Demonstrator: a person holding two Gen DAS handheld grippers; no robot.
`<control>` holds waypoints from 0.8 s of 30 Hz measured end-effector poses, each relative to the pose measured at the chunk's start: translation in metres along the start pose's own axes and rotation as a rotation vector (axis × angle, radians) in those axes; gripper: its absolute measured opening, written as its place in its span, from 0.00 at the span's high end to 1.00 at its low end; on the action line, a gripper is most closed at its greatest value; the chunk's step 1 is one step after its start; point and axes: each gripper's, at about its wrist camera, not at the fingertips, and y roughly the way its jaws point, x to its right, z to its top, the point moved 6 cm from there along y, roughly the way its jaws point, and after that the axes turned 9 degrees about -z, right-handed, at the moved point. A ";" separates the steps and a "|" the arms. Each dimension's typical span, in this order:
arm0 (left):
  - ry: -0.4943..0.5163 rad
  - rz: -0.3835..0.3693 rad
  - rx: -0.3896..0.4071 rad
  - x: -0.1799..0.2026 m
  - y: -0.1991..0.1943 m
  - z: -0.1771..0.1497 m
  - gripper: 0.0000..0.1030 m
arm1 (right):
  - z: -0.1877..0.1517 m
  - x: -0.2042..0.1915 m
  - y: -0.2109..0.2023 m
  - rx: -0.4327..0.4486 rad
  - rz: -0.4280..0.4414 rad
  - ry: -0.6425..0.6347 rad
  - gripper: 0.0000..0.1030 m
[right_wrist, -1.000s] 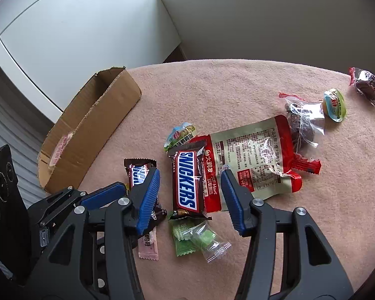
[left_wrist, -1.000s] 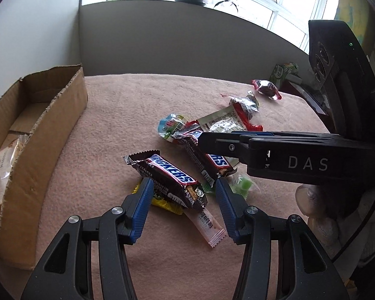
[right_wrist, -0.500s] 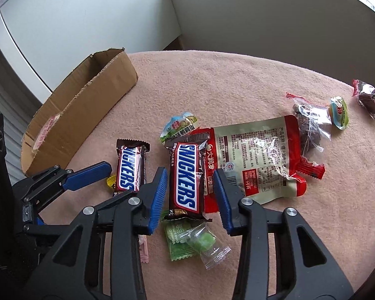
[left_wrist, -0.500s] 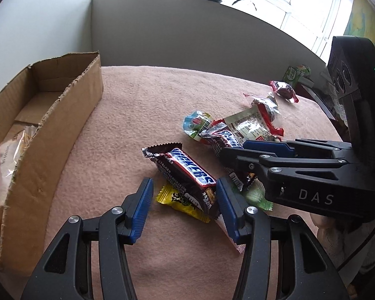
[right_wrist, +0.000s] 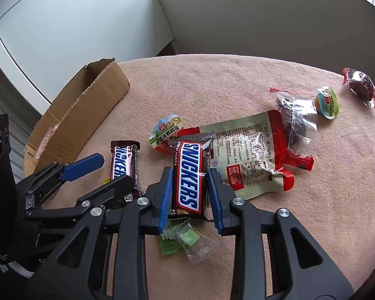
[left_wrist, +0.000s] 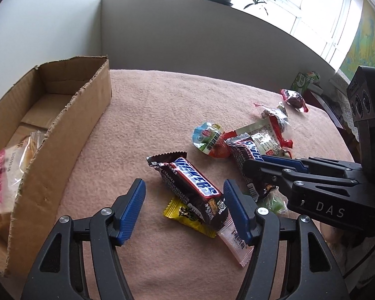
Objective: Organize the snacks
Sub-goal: 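Grasp the large Snickers bar with the right gripper while the left grasps a small Snickers, then carry both Snickers bars into the cardboard box with both grippers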
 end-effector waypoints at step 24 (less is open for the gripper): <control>-0.060 -0.043 0.021 -0.014 -0.001 0.003 0.77 | -0.003 0.007 -0.009 0.023 -0.008 0.028 0.72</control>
